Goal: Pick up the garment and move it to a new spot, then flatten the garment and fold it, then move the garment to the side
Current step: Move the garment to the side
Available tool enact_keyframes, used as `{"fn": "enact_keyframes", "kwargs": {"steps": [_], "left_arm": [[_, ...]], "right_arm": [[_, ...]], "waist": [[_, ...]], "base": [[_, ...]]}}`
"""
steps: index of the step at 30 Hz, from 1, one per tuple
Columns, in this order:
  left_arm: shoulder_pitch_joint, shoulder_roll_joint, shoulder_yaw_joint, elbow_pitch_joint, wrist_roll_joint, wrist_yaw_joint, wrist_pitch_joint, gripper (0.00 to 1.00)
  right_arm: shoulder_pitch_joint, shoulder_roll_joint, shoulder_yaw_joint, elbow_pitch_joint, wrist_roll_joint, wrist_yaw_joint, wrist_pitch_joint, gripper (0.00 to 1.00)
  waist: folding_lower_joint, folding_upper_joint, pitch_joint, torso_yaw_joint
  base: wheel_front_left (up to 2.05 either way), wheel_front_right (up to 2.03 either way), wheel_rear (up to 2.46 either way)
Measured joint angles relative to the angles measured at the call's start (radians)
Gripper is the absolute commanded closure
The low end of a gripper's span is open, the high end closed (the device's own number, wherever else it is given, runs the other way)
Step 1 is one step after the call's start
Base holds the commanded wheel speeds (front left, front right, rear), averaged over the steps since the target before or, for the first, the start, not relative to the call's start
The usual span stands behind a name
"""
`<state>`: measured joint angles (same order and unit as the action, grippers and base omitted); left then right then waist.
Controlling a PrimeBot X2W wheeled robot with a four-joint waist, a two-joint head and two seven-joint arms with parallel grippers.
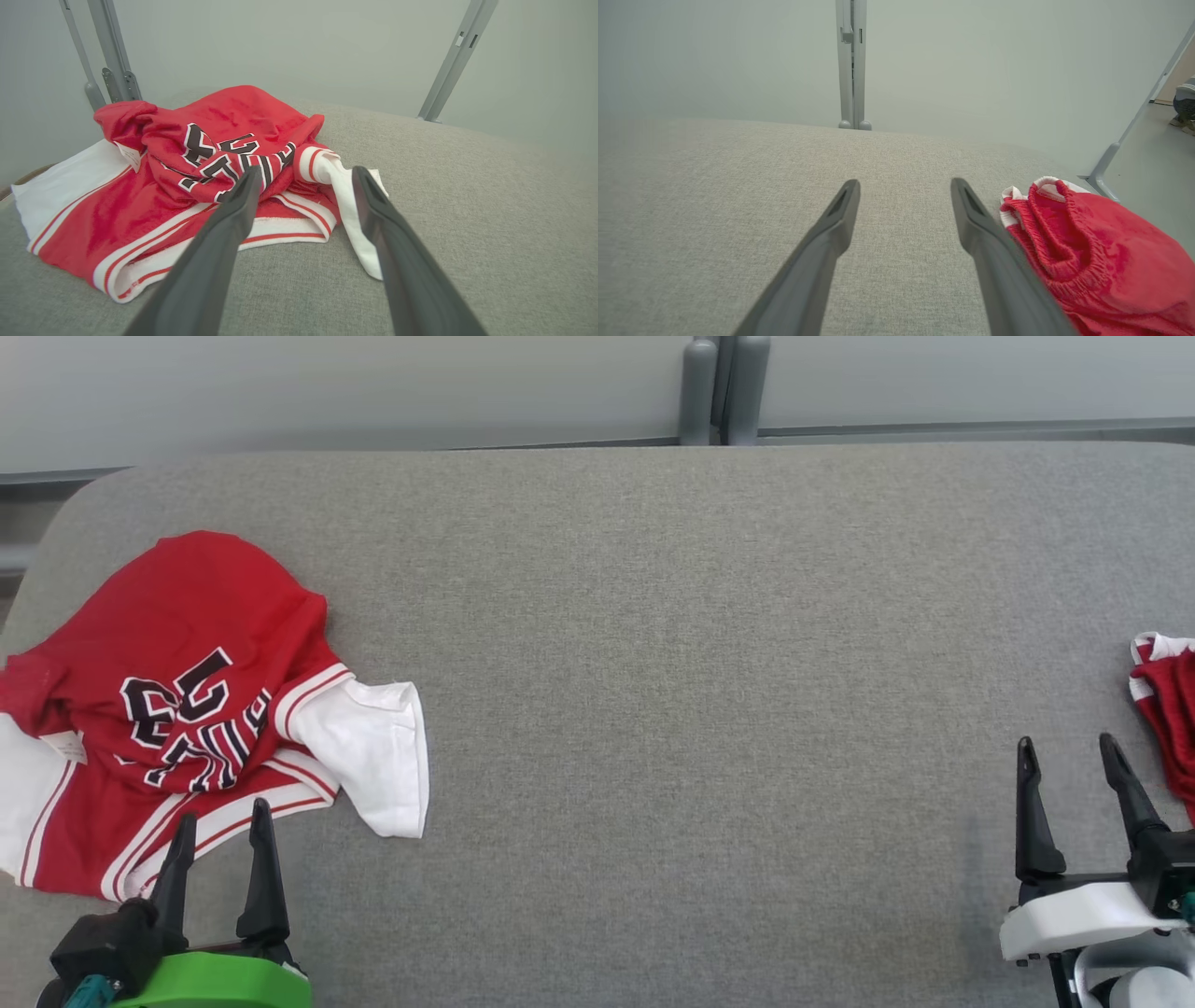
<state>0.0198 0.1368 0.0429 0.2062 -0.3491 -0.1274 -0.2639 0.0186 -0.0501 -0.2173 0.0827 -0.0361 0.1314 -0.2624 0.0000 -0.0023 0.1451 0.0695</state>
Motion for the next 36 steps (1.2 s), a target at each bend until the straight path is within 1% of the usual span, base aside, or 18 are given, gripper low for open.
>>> {"fn": "enact_keyframes", "kwargs": {"steps": [5, 16, 24, 36], "left_arm": [[0.011, -0.009, -0.001, 0.002, 0.004, 0.0, 0.0, 0.0], [0.014, -0.016, -0.009, -0.002, 0.007, -0.002, 0.0, 0.0], [0.026, -0.016, -0.01, -0.003, 0.003, -0.002, 0.0, 0.0], [0.031, -0.002, -0.014, 0.0, -0.002, -0.002, 0.0, 0.0]], "right_arm": [[-0.001, 0.001, 0.025, 0.015, 0.008, 0.0, 0.0, 0.0], [-0.001, 0.001, 0.04, 0.024, 0.008, 0.0, 0.0, 0.0], [0.001, 0.001, 0.045, 0.029, 0.008, 0.0, 0.0, 0.0], [0.009, 0.001, 0.051, 0.037, 0.026, 0.0, 0.0, 0.0]], "waist": [[0.0, 0.0, -0.016, 0.026], [0.0, 0.0, -0.035, 0.051], [0.0, 0.0, -0.047, 0.039], [0.0, 0.0, -0.055, 0.003]], "base": [[0.0, 0.0, 0.0], [0.0, 0.0, 0.0], [0.0, 0.0, 0.0], [0.0, 0.0, 0.0]]}}
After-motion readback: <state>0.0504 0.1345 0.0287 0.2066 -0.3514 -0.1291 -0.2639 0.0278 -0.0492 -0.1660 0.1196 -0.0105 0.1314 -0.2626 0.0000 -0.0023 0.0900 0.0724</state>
